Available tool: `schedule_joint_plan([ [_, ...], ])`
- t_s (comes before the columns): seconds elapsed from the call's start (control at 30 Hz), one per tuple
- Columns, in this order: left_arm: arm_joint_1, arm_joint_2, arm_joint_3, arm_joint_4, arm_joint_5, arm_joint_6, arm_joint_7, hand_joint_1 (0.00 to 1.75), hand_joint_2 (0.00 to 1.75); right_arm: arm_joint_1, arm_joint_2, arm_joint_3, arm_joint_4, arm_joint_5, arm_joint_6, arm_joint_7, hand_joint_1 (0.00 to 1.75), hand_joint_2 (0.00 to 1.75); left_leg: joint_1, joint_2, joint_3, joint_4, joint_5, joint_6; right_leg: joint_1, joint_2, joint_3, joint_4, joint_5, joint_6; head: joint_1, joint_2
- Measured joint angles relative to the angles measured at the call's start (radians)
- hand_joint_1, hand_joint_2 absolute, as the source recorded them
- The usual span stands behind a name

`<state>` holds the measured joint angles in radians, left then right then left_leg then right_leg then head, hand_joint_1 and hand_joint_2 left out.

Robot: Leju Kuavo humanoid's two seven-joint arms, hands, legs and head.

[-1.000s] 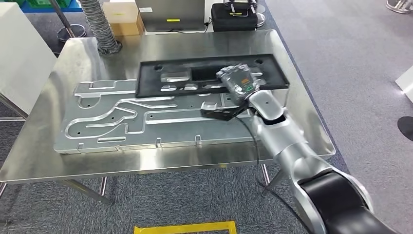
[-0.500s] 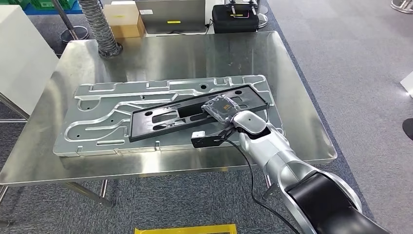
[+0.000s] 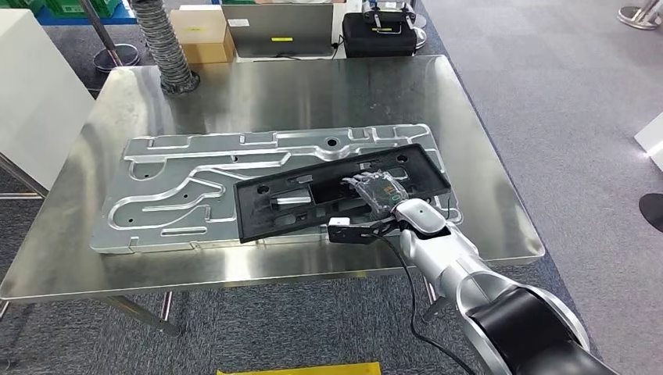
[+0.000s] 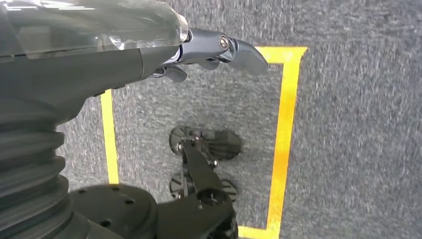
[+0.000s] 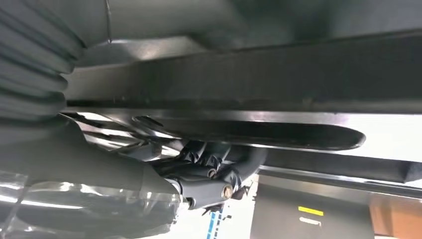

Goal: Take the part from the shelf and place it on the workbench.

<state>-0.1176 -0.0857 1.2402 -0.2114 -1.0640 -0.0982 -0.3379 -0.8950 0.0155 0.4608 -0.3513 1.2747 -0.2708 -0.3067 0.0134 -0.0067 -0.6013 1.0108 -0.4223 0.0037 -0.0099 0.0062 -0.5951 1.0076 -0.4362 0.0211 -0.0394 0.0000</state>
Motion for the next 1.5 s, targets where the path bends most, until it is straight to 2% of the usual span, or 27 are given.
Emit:
schedule_joint_plan([
  [0.07, 0.0, 0.0, -0.002, 0.0, -0.001, 0.001, 0.0, 0.0, 0.44, 0.002, -0.007, -0.004, 0.004, -0.001, -0.001, 0.0, 0.0, 0.0, 0.001, 0.002, 0.002, -0.005, 0.004, 0.013, -0.003, -0.001, -0.021, 0.05, -0.035, 0.009, 0.0, 0.0],
  [0.1, -0.001, 0.0, -0.003, 0.0, -0.001, 0.002, 0.0, 0.0, 0.0, 0.004, -0.01, -0.006, 0.006, -0.002, -0.001, 0.0, 0.0, 0.0, 0.001, 0.003, 0.001, -0.006, 0.005, 0.017, -0.003, -0.002, -0.047, 0.108, -0.067, 0.012, 0.0, 0.0],
  [0.17, -0.001, 0.0, -0.003, 0.0, -0.001, 0.004, -0.001, 0.0, 0.0, 0.012, -0.014, -0.01, 0.01, -0.004, -0.006, -0.004, 0.0, 0.0, -0.002, 0.004, 0.0, -0.005, 0.005, 0.021, -0.003, -0.002, -0.111, 0.245, -0.128, 0.015, 0.0, 0.0],
  [0.2, 0.0, 0.0, -0.003, 0.0, -0.001, 0.006, -0.002, 0.0, 0.0, 0.016, -0.015, -0.012, 0.012, -0.005, -0.013, -0.008, 0.0, 0.0, -0.003, 0.004, 0.0, -0.005, 0.005, 0.021, -0.003, -0.002, -0.13, 0.285, -0.138, 0.014, 0.0, 0.0],
  [0.23, 0.001, 0.0, -0.004, 0.0, -0.001, 0.008, -0.002, 0.0, 0.0, 0.019, -0.016, -0.014, 0.013, -0.008, -0.024, -0.015, 0.0, 0.0, -0.005, 0.004, 0.0, -0.005, 0.005, 0.021, -0.002, -0.002, -0.129, 0.284, -0.126, 0.011, 0.0, 0.0],
  [0.27, 0.001, 0.0, -0.004, 0.0, -0.001, 0.01, -0.003, 0.0, 0.0, 0.021, -0.017, -0.017, 0.013, -0.012, -0.039, -0.022, 0.0, 0.0, -0.007, 0.003, 0.001, -0.005, 0.005, 0.021, -0.001, -0.002, -0.109, 0.245, -0.099, 0.006, 0.0, 0.0],
  [0.33, 0.001, -0.001, -0.007, 0.0, -0.001, 0.013, -0.003, 0.0, 0.0, 0.023, -0.017, -0.022, 0.013, -0.018, -0.065, -0.036, 0.0, 0.0, -0.012, 0.003, 0.001, -0.003, 0.005, 0.02, 0.005, -0.002, -0.037, 0.1, -0.036, -0.011, 0.0, 0.0],
  [0.4, 0.001, -0.003, -0.011, 0.0, -0.002, 0.014, -0.004, 0.0, 0.0, 0.025, -0.017, -0.025, 0.013, -0.02, -0.076, -0.042, 0.0, 0.0, -0.015, 0.003, -0.001, -0.002, 0.005, 0.015, 0.013, -0.005, 0.005, 0.01, -0.007, -0.021, 0.0, 0.0],
  [0.53, 0.001, -0.002, -0.014, 0.0, -0.003, 0.015, -0.005, 0.0, 0.0, 0.028, -0.017, -0.026, 0.011, -0.021, -0.081, -0.046, 0.0, 0.0, -0.013, 0.003, -0.006, 0.008, -0.004, -0.006, 0.008, -0.009, 0.012, -0.012, 0.002, -0.03, 0.0, 0.0],
  [0.6, 0.002, -0.001, -0.015, 0.0, -0.004, 0.015, -0.006, 0.0, 0.0, 0.028, -0.016, -0.026, 0.011, -0.021, -0.083, -0.047, 0.0, 0.0, -0.01, 0.003, -0.038, 0.085, -0.053, -0.016, 0.003, -0.013, 0.017, -0.021, 0.007, -0.037, 0.0, 0.0],
  [0.67, 0.004, -0.002, -0.016, 0.0, -0.004, 0.015, -0.006, 0.0, 0.0, 0.032, -0.015, -0.026, 0.011, -0.021, -0.084, -0.048, 0.0, 0.0, -0.004, 0.003, -0.097, 0.22, -0.116, -0.026, 0.004, -0.014, 0.016, -0.021, 0.007, -0.04, 0.0, 0.0],
  [0.7, 0.006, -0.002, -0.016, 0.0, -0.004, 0.015, -0.006, 0.0, 0.0, 0.035, -0.014, -0.026, 0.011, -0.021, -0.085, -0.049, 0.0, 0.0, -0.001, 0.003, -0.118, 0.267, -0.13, -0.03, 0.004, -0.014, 0.016, -0.02, 0.006, -0.04, 0.0, 0.0],
  [0.73, 0.006, -0.001, -0.016, 0.0, -0.004, 0.015, -0.006, 0.0, 0.0, 0.037, -0.014, -0.026, 0.011, -0.021, -0.085, -0.049, 0.0, 0.0, 0.001, 0.003, -0.123, 0.28, -0.124, -0.034, 0.003, -0.014, 0.016, -0.018, 0.005, -0.04, 0.0, 0.0],
  [0.77, 0.007, -0.001, -0.016, 0.0, -0.004, 0.015, -0.006, 0.0, 0.0, 0.038, -0.014, -0.026, 0.011, -0.023, -0.09, -0.052, 0.0, 0.0, 0.003, 0.004, -0.108, 0.25, -0.1, -0.036, 0.002, -0.013, 0.017, -0.016, 0.003, -0.038, 0.0, 0.0],
  [0.8, 0.007, 0.0, -0.016, 0.0, -0.004, 0.016, -0.006, 0.0, 0.0, 0.039, -0.014, -0.027, 0.01, -0.027, -0.103, -0.061, 0.0, 0.0, 0.006, 0.005, -0.077, 0.186, -0.064, -0.038, 0.001, -0.013, 0.017, -0.012, 0.0, -0.035, 0.0, 0.0],
  [0.87, 0.006, 0.0, -0.016, 0.0, -0.004, 0.017, -0.006, 0.0, 0.0, 0.04, -0.012, -0.033, 0.0, -0.052, -0.167, -0.107, 0.0, 0.0, 0.007, 0.006, -0.015, 0.059, -0.018, -0.034, 0.002, -0.01, 0.014, -0.001, -0.006, -0.026, 0.0, 0.0],
  [0.9, 0.006, 0.0, -0.016, 0.0, -0.004, 0.017, -0.006, 0.0, 0.0, 0.041, -0.009, -0.039, -0.01, -0.073, -0.21, -0.144, 0.0, 0.0, 0.006, 0.006, 0.0, 0.024, -0.01, -0.028, 0.003, -0.009, 0.01, 0.004, -0.008, -0.021, 0.0, 0.0],
  [0.97, 0.006, 0.0, -0.016, 0.0, -0.003, 0.018, -0.004, 0.0, 0.0, 0.047, -0.001, -0.055, -0.048, -0.134, -0.278, -0.229, 0.0, 0.0, 0.003, 0.004, 0.001, 0.013, -0.012, -0.014, 0.006, -0.008, 0.004, 0.007, -0.007, -0.012, 0.0, 0.0],
  [1.03, 0.006, -0.001, -0.016, 0.0, 0.0, 0.019, -0.002, 0.0, 0.0, 0.074, 0.001, -0.072, -0.139, -0.239, -0.289, -0.306, 0.0, 0.0, 0.004, 0.003, 0.001, 0.009, -0.008, 0.0, 0.003, -0.008, 0.0, 0.014, -0.016, -0.001, 0.0, 0.0],
  [1.07, 0.006, -0.001, -0.016, 0.0, 0.003, 0.019, -0.001, 0.0, 0.0, 0.098, -0.002, -0.079, -0.209, -0.308, -0.279, -0.335, 0.0, 0.0, 0.005, 0.003, 0.002, 0.005, -0.005, 0.007, 0.001, -0.008, -0.01, 0.037, -0.033, 0.004, 0.0, 0.0],
  [1.17, 0.008, -0.001, -0.016, 0.0, 0.018, 0.02, 0.001, 0.0, 0.0, 0.204, -0.035, -0.104, -0.492, -0.5, -0.249, -0.362, 0.0, 0.0, 0.005, 0.0, 0.002, 0.003, -0.005, 0.018, -0.002, -0.007, -0.093, 0.217, -0.124, 0.013, 0.0, 0.0],
  [1.2, 0.01, -0.001, -0.015, 0.0, 0.026, 0.021, 0.002, 0.0, 0.0, 0.248, -0.056, -0.118, -0.597, -0.543, -0.255, -0.36, 0.0, 0.0, 0.004, -0.002, 0.002, 0.003, -0.005, 0.02, -0.003, -0.007, -0.12, 0.272, -0.142, 0.014, 0.0, 0.0],
  [1.23, 0.013, -0.002, -0.013, 0.0, 0.034, 0.023, 0.002, 0.0, 0.0, 0.296, -0.084, -0.139, -0.702, -0.577, -0.27, -0.359, 0.0, 0.0, 0.003, -0.006, 0.002, 0.004, -0.006, 0.022, -0.003, -0.007, -0.132, 0.295, -0.141, 0.014, 0.0, 0.0],
  [1.27, 0.016, -0.002, -0.01, 0.0, 0.042, 0.024, 0.002, 0.0, 0.0, 0.344, -0.115, -0.167, -0.805, -0.606, -0.288, -0.359, 0.0, 0.0, 0.002, -0.01, 0.003, 0.004, -0.007, 0.022, -0.002, -0.007, -0.124, 0.276, -0.121, 0.012, 0.0, 0.0],
  [1.37, 0.028, -0.006, 0.003, 0.0, 0.057, 0.028, 0.0, 0.0, 0.0, 0.486, -0.21, -0.306, -1.093, -0.679, -0.331, -0.373, 0.0, 0.0, -0.004, -0.021, 0.007, 0.005, -0.012, 0.021, 0.005, -0.011, -0.029, 0.074, -0.027, -0.007, 0.0, 0.0],
  [1.43, 0.033, -0.009, 0.01, 0.0, 0.064, 0.03, -0.002, 0.0, 0.0, 0.58, -0.247, -0.417, -1.249, -0.702, -0.353, -0.377, 0.0, 0.0, -0.006, -0.022, 0.009, 0.005, -0.015, 0.014, 0.014, -0.015, 0.003, 0.002, -0.007, -0.016, 0.0, 0.0],
  [1.5, 0.034, -0.01, 0.016, 0.0, 0.067, 0.032, -0.004, 0.0, 0.0, 0.667, -0.263, -0.519, -1.373, -0.721, -0.37, -0.377, 0.0, 0.0, -0.006, -0.02, 0.012, 0.0, -0.017, 0.003, 0.014, -0.012, 0.006, -0.004, -0.007, -0.02, 0.0, 0.0],
])
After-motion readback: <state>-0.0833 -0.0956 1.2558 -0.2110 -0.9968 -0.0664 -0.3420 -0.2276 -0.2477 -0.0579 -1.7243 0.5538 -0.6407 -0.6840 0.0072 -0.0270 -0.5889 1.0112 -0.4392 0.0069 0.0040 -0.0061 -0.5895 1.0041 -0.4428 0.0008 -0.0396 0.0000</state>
